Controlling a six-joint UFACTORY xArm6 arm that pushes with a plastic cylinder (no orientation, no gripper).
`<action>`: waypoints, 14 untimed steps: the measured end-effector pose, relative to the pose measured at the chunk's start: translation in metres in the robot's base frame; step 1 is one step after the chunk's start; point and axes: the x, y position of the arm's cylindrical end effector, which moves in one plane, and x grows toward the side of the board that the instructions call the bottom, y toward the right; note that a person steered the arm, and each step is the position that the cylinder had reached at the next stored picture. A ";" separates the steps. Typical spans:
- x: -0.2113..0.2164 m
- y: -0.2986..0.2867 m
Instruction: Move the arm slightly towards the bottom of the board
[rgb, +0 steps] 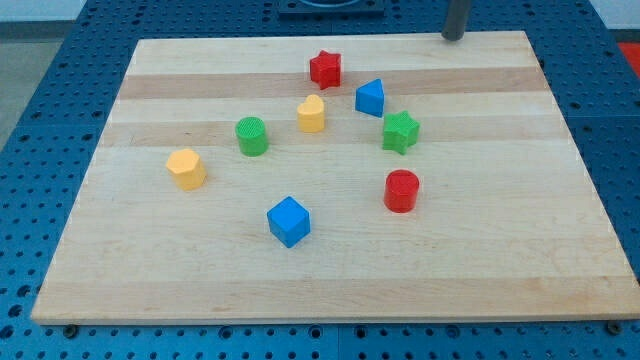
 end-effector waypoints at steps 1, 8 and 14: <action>0.001 0.000; 0.034 0.000; 0.071 0.000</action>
